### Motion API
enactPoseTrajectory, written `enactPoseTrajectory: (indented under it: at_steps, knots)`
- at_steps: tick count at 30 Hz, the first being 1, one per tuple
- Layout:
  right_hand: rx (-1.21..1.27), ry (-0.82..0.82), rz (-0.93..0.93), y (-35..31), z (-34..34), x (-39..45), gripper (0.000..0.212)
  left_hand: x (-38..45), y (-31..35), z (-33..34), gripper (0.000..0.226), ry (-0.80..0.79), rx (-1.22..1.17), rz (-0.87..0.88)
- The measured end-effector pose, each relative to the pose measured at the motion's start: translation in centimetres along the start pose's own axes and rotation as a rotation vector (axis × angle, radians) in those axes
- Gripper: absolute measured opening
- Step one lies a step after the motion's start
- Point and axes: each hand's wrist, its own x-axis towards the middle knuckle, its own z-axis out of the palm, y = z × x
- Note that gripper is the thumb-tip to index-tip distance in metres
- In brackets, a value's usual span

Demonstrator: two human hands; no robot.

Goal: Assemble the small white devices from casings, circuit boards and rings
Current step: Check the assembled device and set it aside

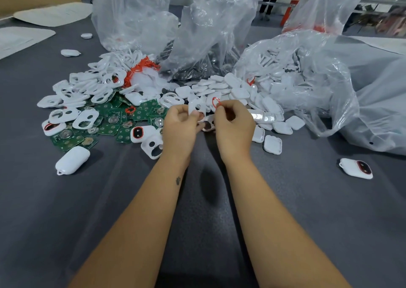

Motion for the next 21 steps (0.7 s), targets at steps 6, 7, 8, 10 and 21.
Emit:
enactPoseTrajectory:
  at_steps: [6,7,8,10,21]
  knots:
    - [0.26,-0.065,0.196,-0.1,-0.8,0.5,0.023,0.4,0.2,-1.0,0.012,0.017,-0.074,0.041]
    - [0.312,-0.081,0.22,-0.1,-0.9,0.6,0.022,0.4,0.3,-1.0,0.012,-0.003,-0.12,0.026]
    - [0.364,-0.098,0.243,-0.2,-0.9,0.6,0.021,0.4,0.4,-1.0,0.012,-0.018,-0.162,0.008]
    - [0.445,-0.136,0.282,-0.4,-0.9,0.5,0.019,0.3,0.6,-0.9,0.012,-0.042,-0.212,-0.015]
    - [0.486,-0.239,0.241,-0.6,-1.4,0.7,0.024,0.5,0.7,-0.7,0.01,-0.171,-0.326,-0.136]
